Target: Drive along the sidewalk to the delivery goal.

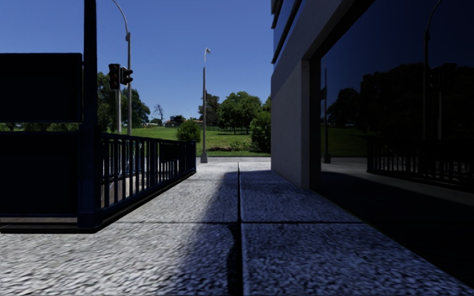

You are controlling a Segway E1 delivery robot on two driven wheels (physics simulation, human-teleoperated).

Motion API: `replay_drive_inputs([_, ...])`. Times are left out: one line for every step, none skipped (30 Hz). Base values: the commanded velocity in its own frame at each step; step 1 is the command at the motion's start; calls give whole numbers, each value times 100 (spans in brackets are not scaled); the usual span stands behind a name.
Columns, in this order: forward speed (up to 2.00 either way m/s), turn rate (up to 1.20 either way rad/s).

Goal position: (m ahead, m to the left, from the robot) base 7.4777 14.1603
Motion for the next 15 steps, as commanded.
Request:
replay_drive_inputs([200,0])
replay_drive_inputs([200,0])
replay_drive_inputs([200,0])
replay_drive_inputs([200,0])
replay_drive_inputs([200,0])
replay_drive_inputs([200,0])
replay_drive_inputs([200,0])
replay_drive_inputs([200,0])
replay_drive_inputs([200,0])
replay_drive_inputs([200,0])
replay_drive_inputs([200,0])
replay_drive_inputs([200,0])
replay_drive_inputs([200,0])
replay_drive_inputs([200,0])
replay_drive_inputs([200,0])
